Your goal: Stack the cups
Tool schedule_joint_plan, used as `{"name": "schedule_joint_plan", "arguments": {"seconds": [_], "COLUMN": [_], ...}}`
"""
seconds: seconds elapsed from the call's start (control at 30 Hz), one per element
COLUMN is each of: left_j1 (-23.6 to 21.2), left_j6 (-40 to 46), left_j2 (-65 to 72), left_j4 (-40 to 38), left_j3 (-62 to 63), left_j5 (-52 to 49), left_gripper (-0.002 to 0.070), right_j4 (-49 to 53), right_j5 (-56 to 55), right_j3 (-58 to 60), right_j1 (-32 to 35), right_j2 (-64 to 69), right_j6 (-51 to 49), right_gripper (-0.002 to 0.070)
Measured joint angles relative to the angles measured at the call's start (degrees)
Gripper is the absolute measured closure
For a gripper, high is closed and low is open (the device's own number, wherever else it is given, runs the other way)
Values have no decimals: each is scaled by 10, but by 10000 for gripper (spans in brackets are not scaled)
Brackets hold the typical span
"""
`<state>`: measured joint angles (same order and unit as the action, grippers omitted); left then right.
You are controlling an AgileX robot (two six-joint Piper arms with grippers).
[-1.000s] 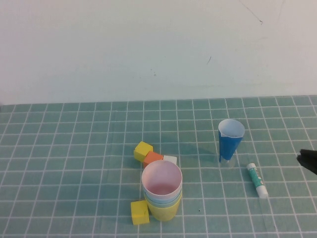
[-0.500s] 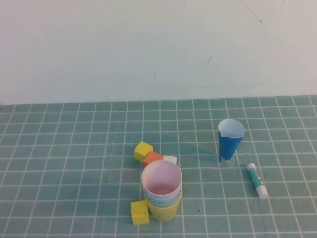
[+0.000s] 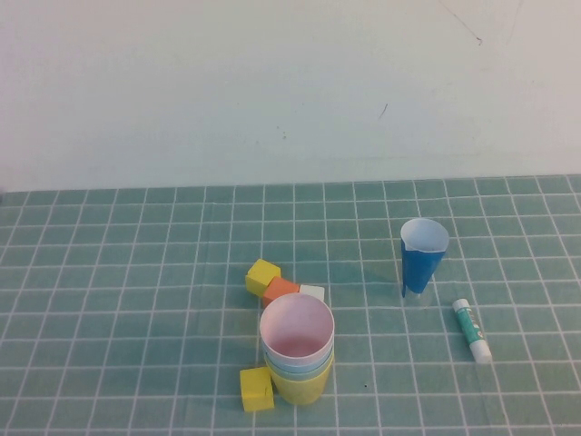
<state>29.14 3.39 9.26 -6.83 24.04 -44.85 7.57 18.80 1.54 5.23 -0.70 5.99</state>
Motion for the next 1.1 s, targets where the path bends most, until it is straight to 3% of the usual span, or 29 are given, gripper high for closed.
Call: {"name": "schedule_joint_plan", "arguments": {"seconds": [0.93, 1.1], "left_j1": [0, -24], "left_j6": [0, 0], "left_j2": [0, 0], "left_j4": [1, 50], "left_j3": [0, -41], "left_j5": [2, 78], "left_gripper": [677, 677], "right_j4": [26, 26], "right_j5": [2, 2], "right_j3": [0, 0], "right_j1": [-12, -13], "right_j2": [-1, -1], "right_j6": [-5, -5], "right_gripper": [678, 678]}}
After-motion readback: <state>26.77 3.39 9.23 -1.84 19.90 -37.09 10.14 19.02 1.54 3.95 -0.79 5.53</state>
